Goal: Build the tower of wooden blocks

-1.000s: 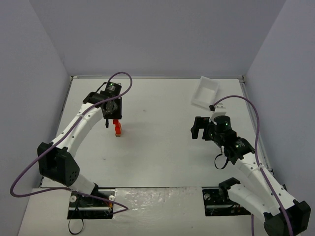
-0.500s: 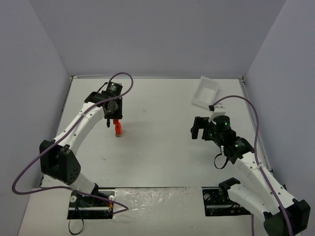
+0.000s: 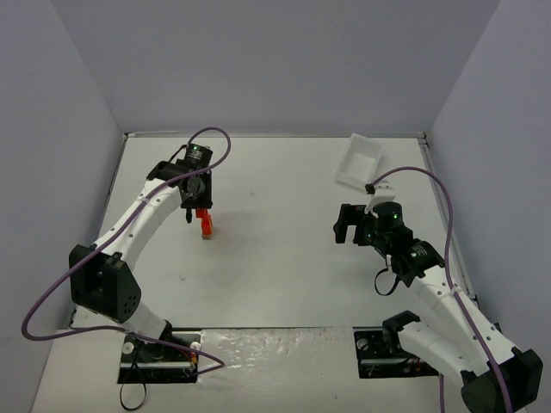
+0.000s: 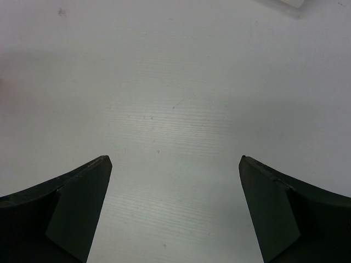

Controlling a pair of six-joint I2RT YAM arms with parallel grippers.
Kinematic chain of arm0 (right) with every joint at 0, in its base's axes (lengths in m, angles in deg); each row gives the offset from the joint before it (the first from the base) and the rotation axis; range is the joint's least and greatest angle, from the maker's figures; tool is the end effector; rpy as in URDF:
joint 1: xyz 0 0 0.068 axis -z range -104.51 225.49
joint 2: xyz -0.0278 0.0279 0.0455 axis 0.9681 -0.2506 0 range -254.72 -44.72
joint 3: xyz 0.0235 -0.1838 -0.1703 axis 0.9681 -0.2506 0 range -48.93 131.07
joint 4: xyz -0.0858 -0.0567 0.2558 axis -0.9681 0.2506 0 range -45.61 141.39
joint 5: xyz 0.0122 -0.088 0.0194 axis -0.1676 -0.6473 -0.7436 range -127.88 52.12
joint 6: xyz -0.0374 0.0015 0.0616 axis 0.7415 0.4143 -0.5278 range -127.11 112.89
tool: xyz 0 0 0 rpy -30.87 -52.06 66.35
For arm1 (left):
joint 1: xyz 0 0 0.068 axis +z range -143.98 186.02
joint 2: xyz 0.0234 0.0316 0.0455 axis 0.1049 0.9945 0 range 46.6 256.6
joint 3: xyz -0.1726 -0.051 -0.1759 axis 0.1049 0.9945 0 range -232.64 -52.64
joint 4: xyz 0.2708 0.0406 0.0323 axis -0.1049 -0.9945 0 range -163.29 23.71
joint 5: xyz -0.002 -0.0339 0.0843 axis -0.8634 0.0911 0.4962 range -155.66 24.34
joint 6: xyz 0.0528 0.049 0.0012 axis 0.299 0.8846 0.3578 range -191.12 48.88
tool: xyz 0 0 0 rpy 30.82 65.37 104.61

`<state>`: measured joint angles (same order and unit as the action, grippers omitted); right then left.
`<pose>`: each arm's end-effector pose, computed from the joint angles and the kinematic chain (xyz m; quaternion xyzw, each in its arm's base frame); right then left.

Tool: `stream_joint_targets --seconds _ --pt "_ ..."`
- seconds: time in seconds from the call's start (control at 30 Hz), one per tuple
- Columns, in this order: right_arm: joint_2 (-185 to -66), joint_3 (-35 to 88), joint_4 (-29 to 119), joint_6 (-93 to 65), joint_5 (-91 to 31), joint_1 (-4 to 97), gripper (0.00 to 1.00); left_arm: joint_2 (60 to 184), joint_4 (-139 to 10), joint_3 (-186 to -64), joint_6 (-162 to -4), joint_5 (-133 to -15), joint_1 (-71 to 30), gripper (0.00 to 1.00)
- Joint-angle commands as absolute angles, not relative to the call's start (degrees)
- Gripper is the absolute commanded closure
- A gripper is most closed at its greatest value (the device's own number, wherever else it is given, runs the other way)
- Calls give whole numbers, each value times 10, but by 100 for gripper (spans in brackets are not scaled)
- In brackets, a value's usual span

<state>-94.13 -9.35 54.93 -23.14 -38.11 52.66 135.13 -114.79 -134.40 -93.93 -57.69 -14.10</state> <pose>0.2346 0.0985 0.2655 -0.0475 0.8196 0.1884 0.5390 0.3360 -0.1144 0.2751 -0.0431 0.9514 -0.0472 0.3014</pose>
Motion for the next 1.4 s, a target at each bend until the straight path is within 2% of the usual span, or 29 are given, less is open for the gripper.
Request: stream_joint_targets --seconds 0.0,1.37 --pt "-947 -74 526 -231 -386 530 0 1341 -1124 -1348 -946 -565 -136 100" --pt "-947 -76 526 -235 -384 531 0 1348 -1116 -1342 -950 -586 -131 100"
